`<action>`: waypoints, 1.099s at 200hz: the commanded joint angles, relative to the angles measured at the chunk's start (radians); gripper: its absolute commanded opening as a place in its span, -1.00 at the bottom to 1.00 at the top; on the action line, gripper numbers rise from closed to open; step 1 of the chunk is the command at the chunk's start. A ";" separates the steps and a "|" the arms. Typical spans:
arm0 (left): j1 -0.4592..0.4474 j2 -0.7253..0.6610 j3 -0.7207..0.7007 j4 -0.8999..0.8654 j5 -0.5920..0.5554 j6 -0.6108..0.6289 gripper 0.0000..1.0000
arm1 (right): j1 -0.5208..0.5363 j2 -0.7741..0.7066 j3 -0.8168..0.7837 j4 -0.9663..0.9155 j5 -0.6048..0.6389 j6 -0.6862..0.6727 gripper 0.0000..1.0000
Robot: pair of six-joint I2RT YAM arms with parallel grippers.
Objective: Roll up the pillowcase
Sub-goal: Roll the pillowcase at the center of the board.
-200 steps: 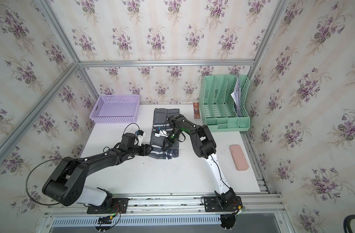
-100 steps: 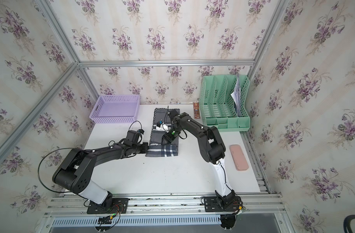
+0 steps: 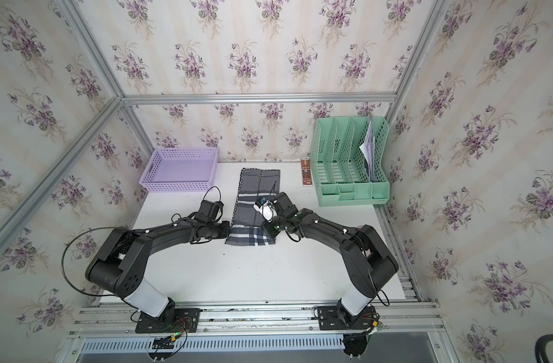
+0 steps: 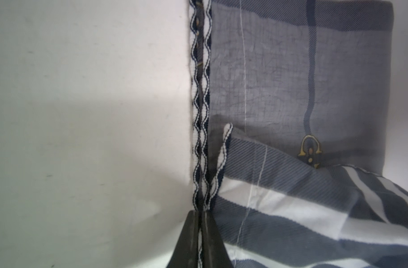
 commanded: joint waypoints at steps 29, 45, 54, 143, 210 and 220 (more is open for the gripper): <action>0.000 -0.015 0.024 -0.058 -0.003 0.000 -0.73 | -0.030 0.099 -0.010 0.047 0.182 0.106 -0.68; 0.000 -0.016 0.023 -0.062 0.000 -0.003 -0.73 | -0.028 0.083 -0.046 0.089 0.213 0.114 -0.67; 0.000 -0.016 0.021 -0.061 0.001 -0.008 -0.73 | -0.029 0.072 -0.063 0.116 0.236 0.115 -0.60; 0.001 -0.051 0.020 -0.102 -0.012 -0.027 -0.72 | 0.238 -0.163 -0.277 0.419 0.588 -0.145 0.50; 0.001 -0.040 0.035 -0.137 -0.044 -0.042 -0.71 | 0.534 -0.192 -0.488 0.703 0.699 -0.405 0.62; 0.000 -0.035 0.035 -0.137 -0.048 -0.043 -0.70 | 0.534 -0.156 -0.484 0.714 0.706 -0.421 0.62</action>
